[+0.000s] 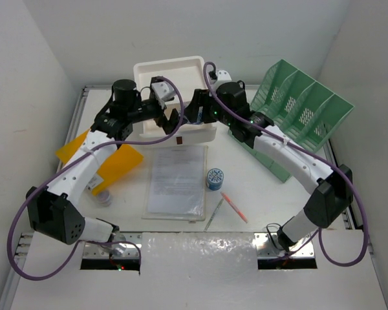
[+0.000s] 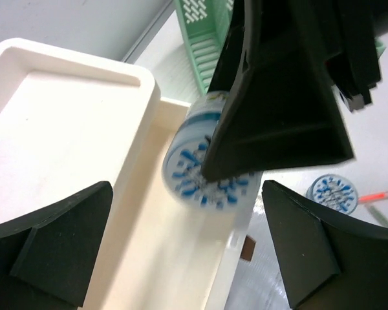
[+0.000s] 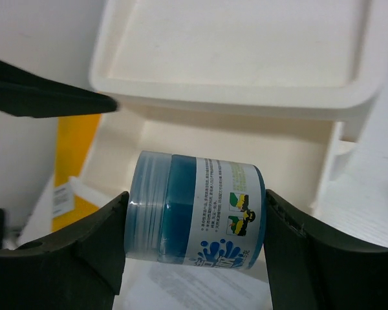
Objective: Organize the desk
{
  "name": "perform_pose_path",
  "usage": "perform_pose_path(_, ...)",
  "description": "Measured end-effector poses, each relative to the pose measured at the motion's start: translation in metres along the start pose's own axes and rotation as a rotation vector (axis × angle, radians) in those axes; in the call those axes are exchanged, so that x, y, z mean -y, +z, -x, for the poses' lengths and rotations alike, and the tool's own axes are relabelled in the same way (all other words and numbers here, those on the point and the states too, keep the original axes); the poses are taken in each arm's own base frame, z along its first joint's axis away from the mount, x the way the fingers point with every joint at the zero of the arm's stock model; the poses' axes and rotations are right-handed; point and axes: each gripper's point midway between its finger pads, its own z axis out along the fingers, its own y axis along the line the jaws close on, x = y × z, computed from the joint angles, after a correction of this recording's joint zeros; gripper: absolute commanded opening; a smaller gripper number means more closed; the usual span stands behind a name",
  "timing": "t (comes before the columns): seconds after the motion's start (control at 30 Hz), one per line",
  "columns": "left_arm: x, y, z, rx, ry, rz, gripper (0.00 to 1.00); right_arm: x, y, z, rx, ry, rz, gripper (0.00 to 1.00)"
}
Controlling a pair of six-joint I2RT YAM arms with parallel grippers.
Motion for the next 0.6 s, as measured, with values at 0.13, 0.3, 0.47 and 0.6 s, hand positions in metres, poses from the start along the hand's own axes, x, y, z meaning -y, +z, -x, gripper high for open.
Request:
perform_pose_path(0.13, -0.004, -0.007, 0.001, -0.05, 0.044, 0.019, 1.0, 0.027, 0.002, -0.004, -0.019, -0.074, -0.132, 0.0)
perform_pose_path(0.3, -0.009, -0.021, 0.005, -0.098, 0.073, 0.062, 0.99, 0.048, 0.022, -0.011, -0.043, -0.14, -0.217, 0.0)
perform_pose_path(0.47, -0.016, -0.033, 0.002, -0.136, 0.064, 0.138, 0.99, 0.054, 0.042, -0.018, -0.068, -0.192, -0.254, 0.45)
perform_pose_path(0.6, -0.021, -0.036, -0.004, -0.17, 0.054, 0.172, 1.0, 0.053, 0.052, -0.022, -0.101, -0.237, -0.274, 0.71)
